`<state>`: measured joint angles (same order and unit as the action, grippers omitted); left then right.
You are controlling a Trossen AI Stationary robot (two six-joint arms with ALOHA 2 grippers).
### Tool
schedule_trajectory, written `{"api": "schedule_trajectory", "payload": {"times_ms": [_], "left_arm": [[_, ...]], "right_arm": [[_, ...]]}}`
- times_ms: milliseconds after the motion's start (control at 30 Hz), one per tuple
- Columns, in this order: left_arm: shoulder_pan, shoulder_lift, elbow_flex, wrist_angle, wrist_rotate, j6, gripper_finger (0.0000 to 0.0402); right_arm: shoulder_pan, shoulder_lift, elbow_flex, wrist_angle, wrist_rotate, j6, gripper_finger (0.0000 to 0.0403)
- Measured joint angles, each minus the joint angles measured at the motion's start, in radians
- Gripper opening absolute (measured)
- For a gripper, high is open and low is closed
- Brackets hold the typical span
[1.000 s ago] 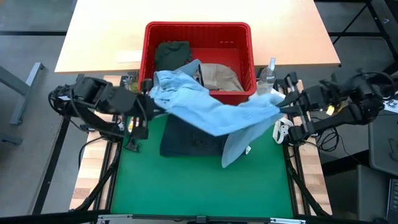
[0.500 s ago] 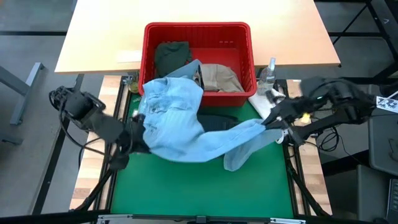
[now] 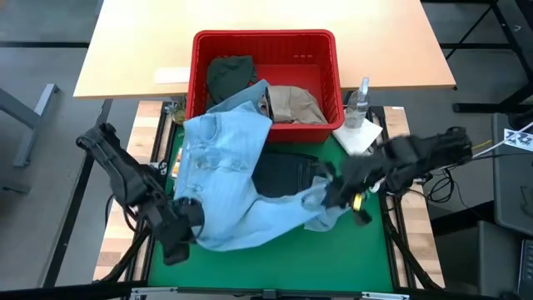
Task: Fold laundry
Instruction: Fold the light blue jeans
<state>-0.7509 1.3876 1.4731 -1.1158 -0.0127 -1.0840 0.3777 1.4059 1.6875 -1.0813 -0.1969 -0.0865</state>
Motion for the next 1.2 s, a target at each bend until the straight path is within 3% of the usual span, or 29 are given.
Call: {"api": "schedule_trajectory", "payload": {"times_ms": [300, 667, 900, 1200], "left_arm": [[-0.064, 0.001, -0.289, 0.379, 0.093, -0.155, 0.0000], [-0.081, 0.000, -0.429, 0.412, 0.107, -0.273, 0.0008], [-0.081, 0.000, -0.448, 0.419, 0.155, -0.298, 0.0065], [-0.081, 0.000, -0.450, 0.419, 0.174, -0.238, 0.0132]], "right_arm": [[0.201, 0.177, 0.000, -0.020, 0.154, -0.001, 0.0005], [0.211, 0.312, 0.000, -0.084, 0.160, -0.042, 0.0005], [0.212, 0.331, 0.000, -0.068, 0.055, -0.027, 0.0005], [0.212, 0.331, 0.000, -0.069, 0.048, 0.009, 0.0011]]}}
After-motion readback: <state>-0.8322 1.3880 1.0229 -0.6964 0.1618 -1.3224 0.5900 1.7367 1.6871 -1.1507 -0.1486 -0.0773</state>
